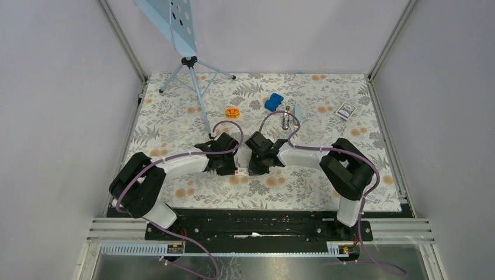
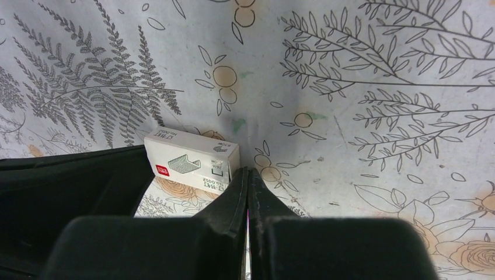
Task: Unload the staples from the stapler
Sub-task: Close the staple box at the center of the board.
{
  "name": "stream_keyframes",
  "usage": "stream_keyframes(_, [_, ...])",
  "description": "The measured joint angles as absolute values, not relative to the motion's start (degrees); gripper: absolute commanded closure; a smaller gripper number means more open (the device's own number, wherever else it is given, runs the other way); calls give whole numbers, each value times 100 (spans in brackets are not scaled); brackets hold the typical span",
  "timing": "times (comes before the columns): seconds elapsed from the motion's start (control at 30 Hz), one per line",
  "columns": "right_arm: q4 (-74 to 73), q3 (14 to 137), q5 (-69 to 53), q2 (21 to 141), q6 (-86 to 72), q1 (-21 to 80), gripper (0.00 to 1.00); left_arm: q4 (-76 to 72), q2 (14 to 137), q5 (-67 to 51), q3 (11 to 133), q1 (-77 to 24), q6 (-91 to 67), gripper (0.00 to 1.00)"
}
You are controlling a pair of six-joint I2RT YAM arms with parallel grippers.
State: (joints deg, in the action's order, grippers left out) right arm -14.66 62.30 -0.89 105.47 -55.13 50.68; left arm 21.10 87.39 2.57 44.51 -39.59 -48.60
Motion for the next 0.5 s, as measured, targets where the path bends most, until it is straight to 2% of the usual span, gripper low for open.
stream_keyframes(0.5, [-1643,5937,676,10173,-5231,5162,99,2429,8523,607,4506,-3769,-4919,71])
